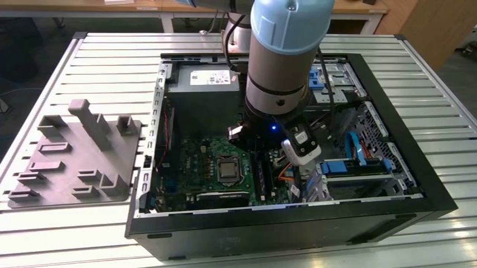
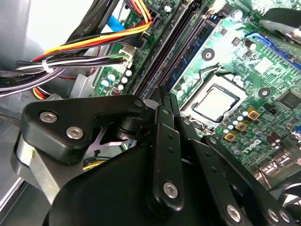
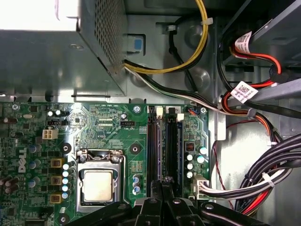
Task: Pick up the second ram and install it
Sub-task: 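Insert the second ram into the second slot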
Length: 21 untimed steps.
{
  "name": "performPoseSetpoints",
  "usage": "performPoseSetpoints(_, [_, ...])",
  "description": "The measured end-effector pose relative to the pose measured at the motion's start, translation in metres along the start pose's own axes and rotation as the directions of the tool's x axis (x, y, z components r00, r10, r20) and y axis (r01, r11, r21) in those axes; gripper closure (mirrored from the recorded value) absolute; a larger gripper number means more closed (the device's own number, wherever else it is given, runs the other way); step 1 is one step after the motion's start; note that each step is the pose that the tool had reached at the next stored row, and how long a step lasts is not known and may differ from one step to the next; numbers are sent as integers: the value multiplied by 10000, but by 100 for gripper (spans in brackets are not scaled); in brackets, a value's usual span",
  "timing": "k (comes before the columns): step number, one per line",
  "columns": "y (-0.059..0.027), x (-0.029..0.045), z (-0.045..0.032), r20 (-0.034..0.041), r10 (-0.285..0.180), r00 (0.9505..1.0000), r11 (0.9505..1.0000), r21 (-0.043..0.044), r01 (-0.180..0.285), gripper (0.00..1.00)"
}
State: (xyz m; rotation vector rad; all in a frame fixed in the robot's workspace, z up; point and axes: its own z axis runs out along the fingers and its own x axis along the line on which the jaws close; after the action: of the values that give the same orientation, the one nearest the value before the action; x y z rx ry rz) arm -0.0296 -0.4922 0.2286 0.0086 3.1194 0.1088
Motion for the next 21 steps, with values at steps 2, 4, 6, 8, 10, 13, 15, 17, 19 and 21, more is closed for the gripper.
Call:
performPoseSetpoints(2, [0,0,7,0,-7,10000,10000,-1,7,89])
performPoseSetpoints(4, [-1,0,13,-2,-21,10000,10000,1,21,89])
performPoseSetpoints(6, [-1,1,15,-3,-36,10000,10000,1,36,89])
performPoseSetpoints(8, [-1,1,20,-3,-52,10000,10000,-2,52,89])
performPoseSetpoints(10, [-1,4,20,-4,-59,10000,10000,-1,59,89])
performPoseSetpoints(13, [-1,7,23,-4,-68,10000,10000,-2,68,89])
performPoseSetpoints(15, [-1,7,25,-6,-81,10000,10000,-3,81,89])
performPoseSetpoints(17, [-1,8,27,-6,-87,10000,10000,-3,87,89])
performPoseSetpoints(19, [-2,8,28,-7,-89,10000,10000,-2,89,89])
performPoseSetpoints(21, [-2,10,31,-6,-90,10000,10000,-4,90,89])
